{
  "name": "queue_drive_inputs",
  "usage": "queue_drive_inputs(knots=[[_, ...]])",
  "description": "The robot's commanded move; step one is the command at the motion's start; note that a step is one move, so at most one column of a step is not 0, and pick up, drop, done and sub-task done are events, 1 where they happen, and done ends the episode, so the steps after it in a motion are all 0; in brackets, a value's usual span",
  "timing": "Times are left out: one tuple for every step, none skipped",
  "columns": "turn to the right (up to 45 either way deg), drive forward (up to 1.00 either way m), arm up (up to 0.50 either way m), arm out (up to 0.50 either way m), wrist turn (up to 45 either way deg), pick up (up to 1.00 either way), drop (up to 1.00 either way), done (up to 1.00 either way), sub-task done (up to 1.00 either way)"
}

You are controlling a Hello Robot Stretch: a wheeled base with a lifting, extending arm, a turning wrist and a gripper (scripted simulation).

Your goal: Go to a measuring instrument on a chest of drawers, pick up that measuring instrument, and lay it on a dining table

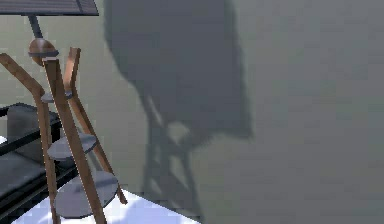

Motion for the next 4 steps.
queue_drive_inputs(knots=[[0.0,0.0,0.0,-0.44,0.0,0.0,0.0,0.0,0.0],[-45.0,0.0,0.0,0.0,0.0,0.0,0.0,0.0,0.0],[-18.0,0.0,0.0,0.0,0.0,0.0,0.0,0.0,0.0],[0.0,1.0,0.0,0.0,0.0,0.0,0.0,0.0,0.0]])
